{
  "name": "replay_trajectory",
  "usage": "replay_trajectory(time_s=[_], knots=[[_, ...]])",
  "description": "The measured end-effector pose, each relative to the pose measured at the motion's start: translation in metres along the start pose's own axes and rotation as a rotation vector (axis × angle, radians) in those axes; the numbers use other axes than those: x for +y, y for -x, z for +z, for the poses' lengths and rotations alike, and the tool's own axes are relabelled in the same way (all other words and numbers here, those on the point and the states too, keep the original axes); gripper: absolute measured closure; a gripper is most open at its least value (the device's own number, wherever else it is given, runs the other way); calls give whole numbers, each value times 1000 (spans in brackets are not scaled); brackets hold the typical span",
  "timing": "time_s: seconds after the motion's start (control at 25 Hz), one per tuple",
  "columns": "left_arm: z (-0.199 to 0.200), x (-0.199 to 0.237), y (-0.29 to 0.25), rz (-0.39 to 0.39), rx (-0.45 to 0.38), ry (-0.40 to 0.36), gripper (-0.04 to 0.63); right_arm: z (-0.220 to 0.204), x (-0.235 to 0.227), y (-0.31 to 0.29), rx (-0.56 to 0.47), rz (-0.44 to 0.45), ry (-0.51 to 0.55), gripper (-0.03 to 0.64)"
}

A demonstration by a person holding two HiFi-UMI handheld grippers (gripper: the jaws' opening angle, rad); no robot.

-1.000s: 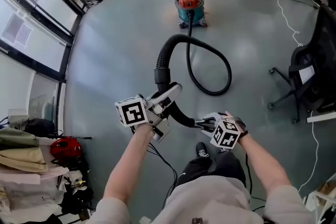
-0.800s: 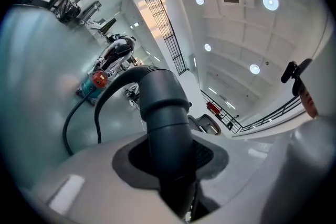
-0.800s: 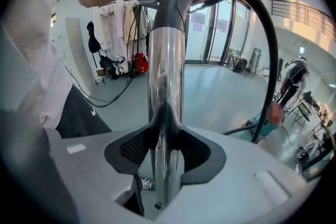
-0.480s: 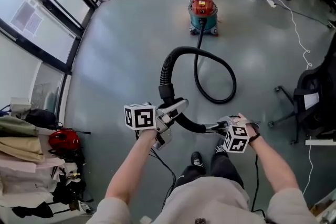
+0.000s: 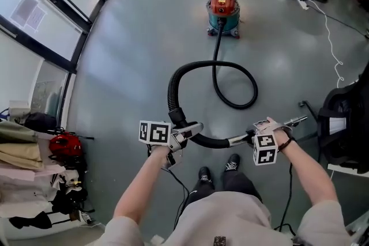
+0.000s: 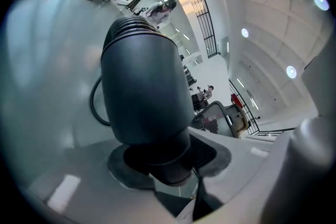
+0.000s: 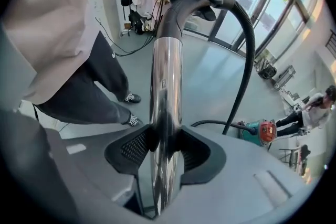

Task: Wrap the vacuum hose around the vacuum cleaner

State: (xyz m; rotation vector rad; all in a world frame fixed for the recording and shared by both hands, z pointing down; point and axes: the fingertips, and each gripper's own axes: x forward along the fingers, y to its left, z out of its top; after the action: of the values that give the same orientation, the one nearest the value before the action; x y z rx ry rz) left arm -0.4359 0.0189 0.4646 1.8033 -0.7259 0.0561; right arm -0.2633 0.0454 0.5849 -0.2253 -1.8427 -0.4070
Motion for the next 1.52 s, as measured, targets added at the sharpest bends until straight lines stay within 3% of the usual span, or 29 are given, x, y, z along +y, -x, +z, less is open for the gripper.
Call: replay_trajectory(time_s=[0.2,0.4,0.64,0.96,1.28,1.52], knots=[[-20,16,-17,64,70,31,390,-25,-3,7,6,50,80,428],[-22,32,-10,66,64,88,379,-17,-5,4,-14,122,97,428],[-13,55,3,41,83,129,367,-3,-23,4,3,127,101,428],[27,96,9,-36,104,147,364,10,-72,2,106,67,84,428],[80,130,33,-40,91,113,360,37,-129,10,188,-73,83,428],[104,147,40,-36,66,111,354,49,-154,13,195,-98,78,428]])
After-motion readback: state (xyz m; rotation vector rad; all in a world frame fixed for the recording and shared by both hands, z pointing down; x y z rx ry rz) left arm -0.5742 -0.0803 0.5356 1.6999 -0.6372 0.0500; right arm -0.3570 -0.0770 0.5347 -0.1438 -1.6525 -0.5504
